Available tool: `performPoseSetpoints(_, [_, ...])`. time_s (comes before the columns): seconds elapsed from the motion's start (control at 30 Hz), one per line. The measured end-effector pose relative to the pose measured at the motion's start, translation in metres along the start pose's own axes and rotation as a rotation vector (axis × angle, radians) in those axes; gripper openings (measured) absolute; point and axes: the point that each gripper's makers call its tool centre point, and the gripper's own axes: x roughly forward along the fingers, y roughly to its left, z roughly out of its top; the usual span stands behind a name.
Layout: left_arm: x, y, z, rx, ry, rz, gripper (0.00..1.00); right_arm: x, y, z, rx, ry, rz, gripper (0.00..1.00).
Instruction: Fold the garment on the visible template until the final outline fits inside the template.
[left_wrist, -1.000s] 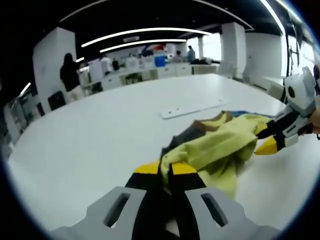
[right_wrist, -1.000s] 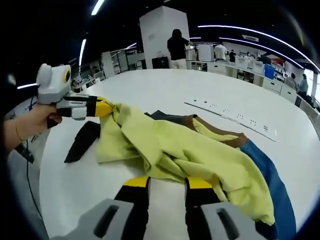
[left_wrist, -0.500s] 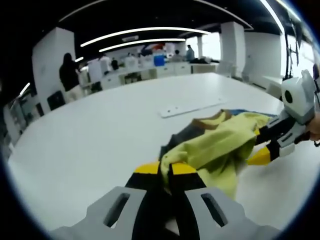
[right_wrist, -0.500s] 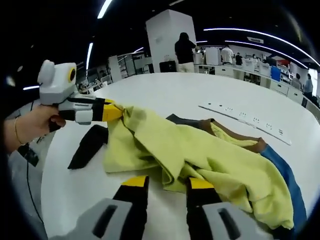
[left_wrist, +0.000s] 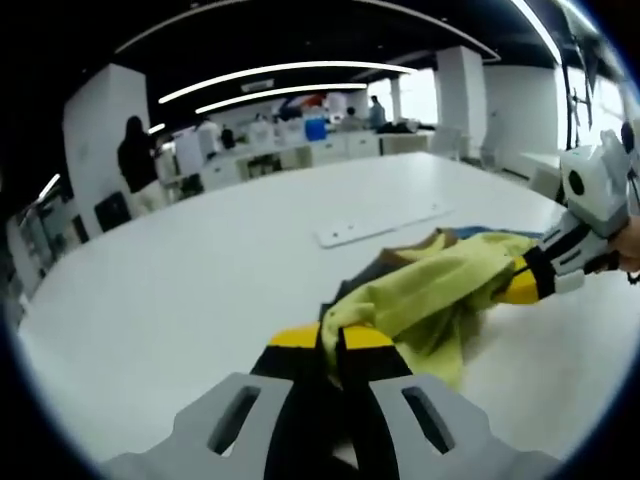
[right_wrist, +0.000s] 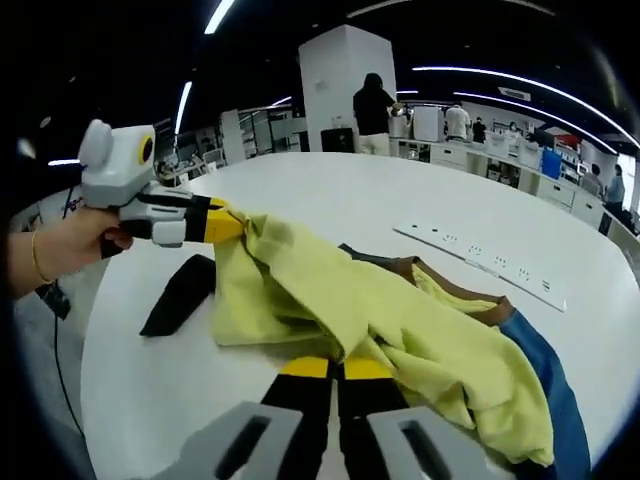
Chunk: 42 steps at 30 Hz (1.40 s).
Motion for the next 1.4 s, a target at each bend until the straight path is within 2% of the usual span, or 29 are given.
performPoseSetpoints(0.3, [-0.025, -0.007, 0.018, -0.017, -0.053, -0.021, 0.03, -0.050, -0.004, 0.007, -0.040, -0.045, -0.039, 0.00])
performPoseSetpoints(0.47, [-0.039, -0.016, 0.024, 0.007, -0.072, -0.055, 0.03, -0.071, 0.001, 0.005, -0.042, -0.053, -0.032, 0.00])
performPoseSetpoints(0.67, [-0.058, -0.029, 0.028, 0.033, -0.087, -0.096, 0.03, -0.095, 0.015, -0.005, -0.067, -0.041, -0.004, 0.00])
performPoseSetpoints(0.9, [-0.080, -0.047, 0.025, 0.070, -0.087, -0.146, 0.03, -0.118, 0.031, -0.022, -0.072, -0.009, 0.041, 0.00])
performPoseSetpoints(1.07, [-0.098, -0.062, 0.013, 0.094, -0.077, -0.189, 0.03, -0.135, 0.043, -0.037, -0.095, 0.028, 0.090, 0.00])
performPoseSetpoints(1.4, [-0.125, -0.087, -0.036, 0.111, 0.023, -0.258, 0.03, -0.153, 0.073, -0.079, -0.129, 0.125, 0.161, 0.00])
